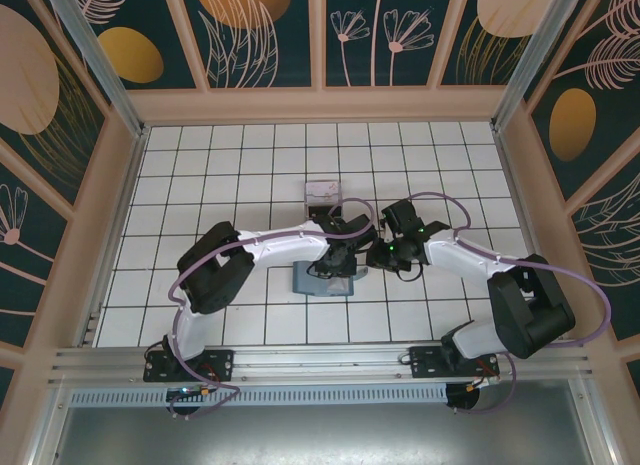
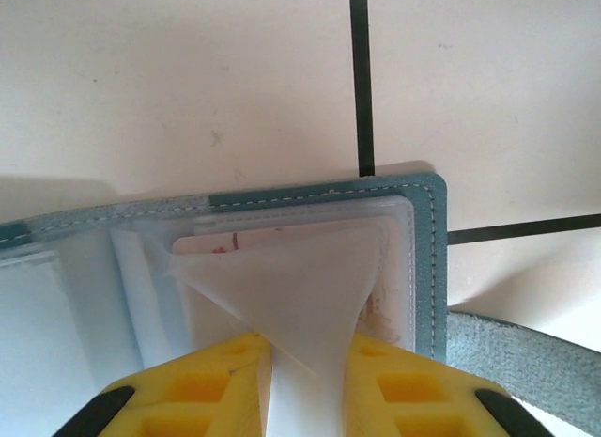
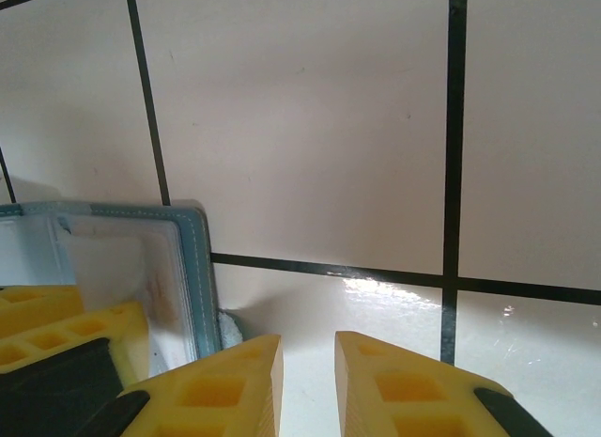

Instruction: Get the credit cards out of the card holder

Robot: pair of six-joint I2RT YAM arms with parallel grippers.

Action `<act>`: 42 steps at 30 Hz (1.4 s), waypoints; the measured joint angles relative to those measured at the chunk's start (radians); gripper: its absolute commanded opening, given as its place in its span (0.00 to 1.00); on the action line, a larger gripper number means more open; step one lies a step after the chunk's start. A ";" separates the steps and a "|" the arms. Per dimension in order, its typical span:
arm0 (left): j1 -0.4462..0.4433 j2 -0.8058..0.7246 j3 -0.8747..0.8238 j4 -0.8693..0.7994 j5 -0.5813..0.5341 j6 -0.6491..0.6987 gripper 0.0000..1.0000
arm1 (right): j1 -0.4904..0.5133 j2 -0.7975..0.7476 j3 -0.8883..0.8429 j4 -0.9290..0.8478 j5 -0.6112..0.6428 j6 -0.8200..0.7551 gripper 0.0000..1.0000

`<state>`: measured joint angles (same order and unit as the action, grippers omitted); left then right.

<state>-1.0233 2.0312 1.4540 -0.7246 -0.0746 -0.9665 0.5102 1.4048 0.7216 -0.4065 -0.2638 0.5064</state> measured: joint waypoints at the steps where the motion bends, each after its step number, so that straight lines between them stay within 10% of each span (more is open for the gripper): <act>1: 0.000 -0.003 0.000 -0.004 -0.005 0.000 0.26 | 0.000 0.000 0.000 0.000 0.000 0.000 0.23; 42: 0.013 -0.257 -0.189 -0.091 -0.118 0.062 0.31 | 0.135 0.011 0.149 -0.054 0.066 0.124 0.22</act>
<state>-1.0100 1.7744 1.2648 -0.8154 -0.1928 -0.9043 0.6456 1.4158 0.8707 -0.4606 -0.1982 0.6304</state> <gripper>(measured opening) 0.306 0.226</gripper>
